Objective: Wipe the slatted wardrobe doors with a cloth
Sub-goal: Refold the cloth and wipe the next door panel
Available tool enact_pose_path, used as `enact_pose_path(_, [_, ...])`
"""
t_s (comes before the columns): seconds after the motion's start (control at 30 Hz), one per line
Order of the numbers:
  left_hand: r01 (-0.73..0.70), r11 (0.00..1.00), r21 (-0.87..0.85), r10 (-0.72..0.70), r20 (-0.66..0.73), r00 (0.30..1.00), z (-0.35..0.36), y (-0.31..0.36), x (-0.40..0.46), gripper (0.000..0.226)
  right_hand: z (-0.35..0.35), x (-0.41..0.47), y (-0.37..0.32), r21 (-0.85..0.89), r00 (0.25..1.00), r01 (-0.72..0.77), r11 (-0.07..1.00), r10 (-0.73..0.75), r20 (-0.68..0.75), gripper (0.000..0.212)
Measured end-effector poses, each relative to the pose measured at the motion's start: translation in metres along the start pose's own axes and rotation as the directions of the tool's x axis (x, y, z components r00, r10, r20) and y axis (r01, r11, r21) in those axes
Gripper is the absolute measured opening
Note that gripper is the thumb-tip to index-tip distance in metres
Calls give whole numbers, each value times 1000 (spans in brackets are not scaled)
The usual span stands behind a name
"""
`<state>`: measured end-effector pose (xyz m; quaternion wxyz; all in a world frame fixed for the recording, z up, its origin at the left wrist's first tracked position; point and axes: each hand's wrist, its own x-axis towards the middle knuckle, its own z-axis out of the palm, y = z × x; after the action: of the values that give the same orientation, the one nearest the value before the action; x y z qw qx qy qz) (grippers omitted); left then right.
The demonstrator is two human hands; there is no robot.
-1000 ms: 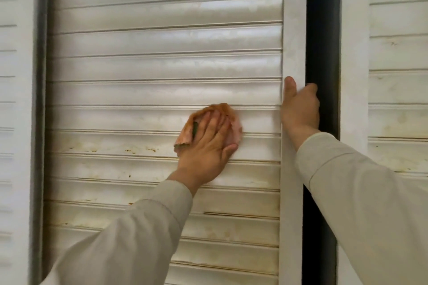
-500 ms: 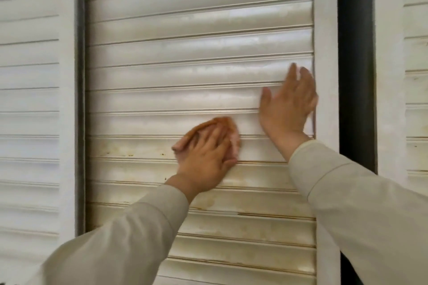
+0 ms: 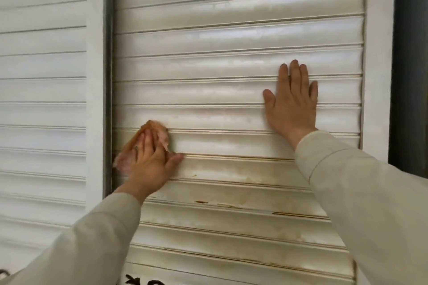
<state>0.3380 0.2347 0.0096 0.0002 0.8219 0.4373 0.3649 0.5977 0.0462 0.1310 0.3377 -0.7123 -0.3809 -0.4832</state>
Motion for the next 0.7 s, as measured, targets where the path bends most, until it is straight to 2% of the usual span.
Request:
enact_pose_path(0.1, [-51, 998, -22, 51, -13, 999, 8, 21, -8, 103, -2, -1, -5, 6, 997, -78, 997, 78, 19, 67])
enact_pose_path(0.2, [-220, 971, 95, 215, 60, 975, 19, 59, -22, 94, -8, 5, -38, 88, 975, -221, 971, 218, 44, 72])
enact_pose_path(0.23, [-291, 949, 120, 283, 79, 956, 23, 73, -27, 93, -10, 7, -54, 107, 981, -194, 975, 192, 33, 74])
enact_pose_path(0.33, [-544, 821, 172, 533, 109, 839, 35, 106, -37, 95, -4, 6, -103, 167, 997, 75, 983, -78, 11, 74])
enact_pose_path(0.43, [-636, 752, 172, 638, 56, 768, 38, 108, -34, 91, 14, 7, -110, 148, 989, 110, 983, -124, 86, 72])
enact_pose_path(0.5, [-627, 761, 165, 630, 43, 775, 33, 87, -23, 87, 26, 7, -99, 64, 992, 114, 991, -117, 48, 71])
enact_pose_path(0.57, [-544, 824, 162, 549, 15, 836, 31, 56, -14, 85, 30, 8, -91, 38, 993, 121, 992, -121, 5, 70])
enact_pose_path(0.63, [-403, 904, 144, 411, -31, 911, 27, 19, -9, 90, 31, 8, -88, 30, 992, 123, 992, -122, -8, 68])
enact_pose_path(0.7, [-200, 980, 0, 199, -48, 979, 19, -17, -5, 99, 30, 8, -83, 8, 993, 115, 993, -115, -14, 67])
